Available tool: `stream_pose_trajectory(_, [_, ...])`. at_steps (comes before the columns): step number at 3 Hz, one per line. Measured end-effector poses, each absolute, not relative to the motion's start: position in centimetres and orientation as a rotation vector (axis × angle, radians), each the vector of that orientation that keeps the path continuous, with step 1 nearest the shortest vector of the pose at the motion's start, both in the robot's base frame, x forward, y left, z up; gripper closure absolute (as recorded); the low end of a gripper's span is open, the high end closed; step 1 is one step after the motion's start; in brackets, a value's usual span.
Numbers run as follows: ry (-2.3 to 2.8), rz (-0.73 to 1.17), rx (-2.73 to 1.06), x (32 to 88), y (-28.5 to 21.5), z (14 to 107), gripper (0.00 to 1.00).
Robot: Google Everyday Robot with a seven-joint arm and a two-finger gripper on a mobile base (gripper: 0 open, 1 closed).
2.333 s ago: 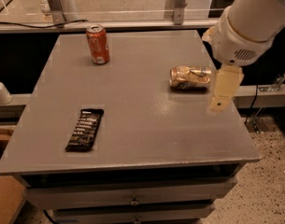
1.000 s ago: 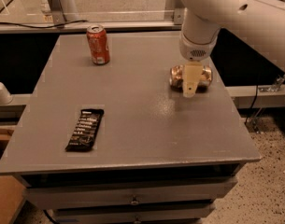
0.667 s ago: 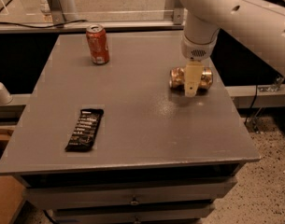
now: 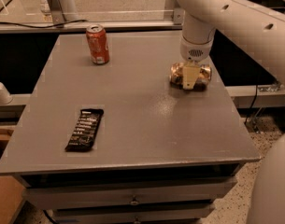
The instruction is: Place orange can upright
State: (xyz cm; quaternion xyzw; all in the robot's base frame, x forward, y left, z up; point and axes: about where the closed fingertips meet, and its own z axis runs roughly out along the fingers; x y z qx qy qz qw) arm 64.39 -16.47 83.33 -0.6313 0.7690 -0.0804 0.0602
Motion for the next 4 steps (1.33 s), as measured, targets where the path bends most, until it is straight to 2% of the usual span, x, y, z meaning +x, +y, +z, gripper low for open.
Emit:
stream_pose_trajectory(2, [2.358,-0.07,-1.885,63.6,-13.5,84.5,0.88])
stream_pose_trajectory(3, [2.278,0.097,-1.842,62.8,-11.0,86.2,1.0])
stream_pose_trajectory(4, [2.135,0.322,-1.788,61.9,-8.7,87.0,1.0])
